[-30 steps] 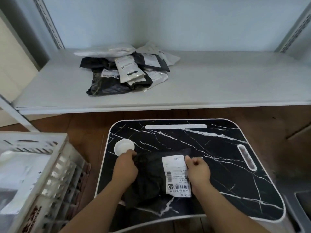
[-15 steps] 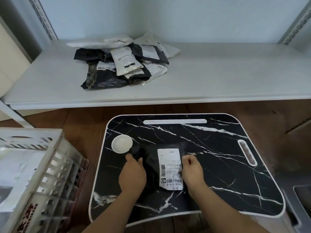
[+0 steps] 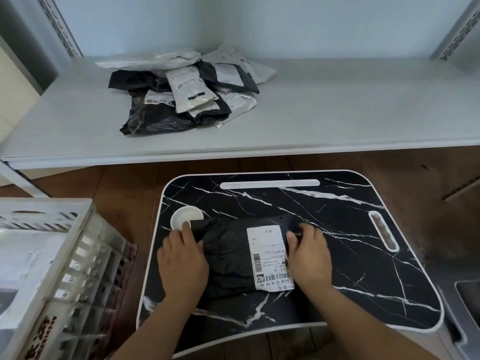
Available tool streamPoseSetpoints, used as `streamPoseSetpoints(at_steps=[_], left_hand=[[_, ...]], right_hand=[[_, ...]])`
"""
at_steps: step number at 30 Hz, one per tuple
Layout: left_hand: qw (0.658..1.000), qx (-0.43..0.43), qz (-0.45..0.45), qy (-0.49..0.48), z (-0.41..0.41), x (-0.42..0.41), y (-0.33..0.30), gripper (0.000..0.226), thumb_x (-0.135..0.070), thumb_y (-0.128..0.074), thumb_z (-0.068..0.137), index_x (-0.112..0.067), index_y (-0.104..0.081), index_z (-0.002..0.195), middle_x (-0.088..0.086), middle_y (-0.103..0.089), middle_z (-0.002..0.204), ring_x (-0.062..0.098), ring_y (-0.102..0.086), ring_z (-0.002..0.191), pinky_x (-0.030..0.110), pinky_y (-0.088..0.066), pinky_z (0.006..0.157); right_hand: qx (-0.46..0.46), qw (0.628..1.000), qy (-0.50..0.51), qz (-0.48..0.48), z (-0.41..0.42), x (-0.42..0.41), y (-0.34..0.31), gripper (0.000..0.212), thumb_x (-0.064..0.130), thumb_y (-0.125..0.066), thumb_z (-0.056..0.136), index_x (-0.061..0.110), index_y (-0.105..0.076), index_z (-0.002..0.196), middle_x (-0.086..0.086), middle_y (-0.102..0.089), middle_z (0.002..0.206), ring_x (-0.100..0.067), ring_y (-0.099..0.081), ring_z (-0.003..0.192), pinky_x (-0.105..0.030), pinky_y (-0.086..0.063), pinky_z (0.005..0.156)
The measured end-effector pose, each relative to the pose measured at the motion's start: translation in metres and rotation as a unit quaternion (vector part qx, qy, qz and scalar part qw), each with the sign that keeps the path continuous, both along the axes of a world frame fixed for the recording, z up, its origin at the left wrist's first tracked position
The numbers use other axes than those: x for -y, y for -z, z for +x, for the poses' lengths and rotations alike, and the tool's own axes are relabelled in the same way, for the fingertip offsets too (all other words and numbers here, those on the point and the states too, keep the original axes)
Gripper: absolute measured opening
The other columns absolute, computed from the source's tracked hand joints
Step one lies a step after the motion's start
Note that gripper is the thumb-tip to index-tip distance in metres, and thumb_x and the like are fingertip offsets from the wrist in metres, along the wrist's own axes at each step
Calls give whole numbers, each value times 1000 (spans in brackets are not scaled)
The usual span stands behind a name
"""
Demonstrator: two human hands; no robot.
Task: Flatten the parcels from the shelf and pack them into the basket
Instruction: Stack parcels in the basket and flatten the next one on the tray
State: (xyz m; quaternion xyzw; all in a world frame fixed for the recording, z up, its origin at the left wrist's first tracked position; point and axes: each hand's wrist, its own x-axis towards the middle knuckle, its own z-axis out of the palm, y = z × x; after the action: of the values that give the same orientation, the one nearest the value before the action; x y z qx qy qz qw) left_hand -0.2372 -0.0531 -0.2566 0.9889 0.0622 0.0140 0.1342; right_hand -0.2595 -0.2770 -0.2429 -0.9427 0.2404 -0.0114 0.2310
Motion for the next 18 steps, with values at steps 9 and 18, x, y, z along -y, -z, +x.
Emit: streamPoseSetpoints(at_steps=[9,18], left_hand=[[979,-5,33,201,2,61,12,58,-37,-19,95,-14,-43,142,9,-36,152,27,-32,141,46,-24,117],[970,9,63,233,2,59,31,57,-35,-26,95,-9,-35,144,10,-32,153,29,-26,143,52,-20,112]], right_hand=[[34,942,-269,-200,15,-36,34,60,41,-12,103,9,-47,140,-6,-38,152,-29,-24,145,-47,-17,111],[30,935,-273,-223,10,-36,47,55,40,-25,100,13,-36,147,-4,-26,158,-28,-14,148,-53,-12,114]])
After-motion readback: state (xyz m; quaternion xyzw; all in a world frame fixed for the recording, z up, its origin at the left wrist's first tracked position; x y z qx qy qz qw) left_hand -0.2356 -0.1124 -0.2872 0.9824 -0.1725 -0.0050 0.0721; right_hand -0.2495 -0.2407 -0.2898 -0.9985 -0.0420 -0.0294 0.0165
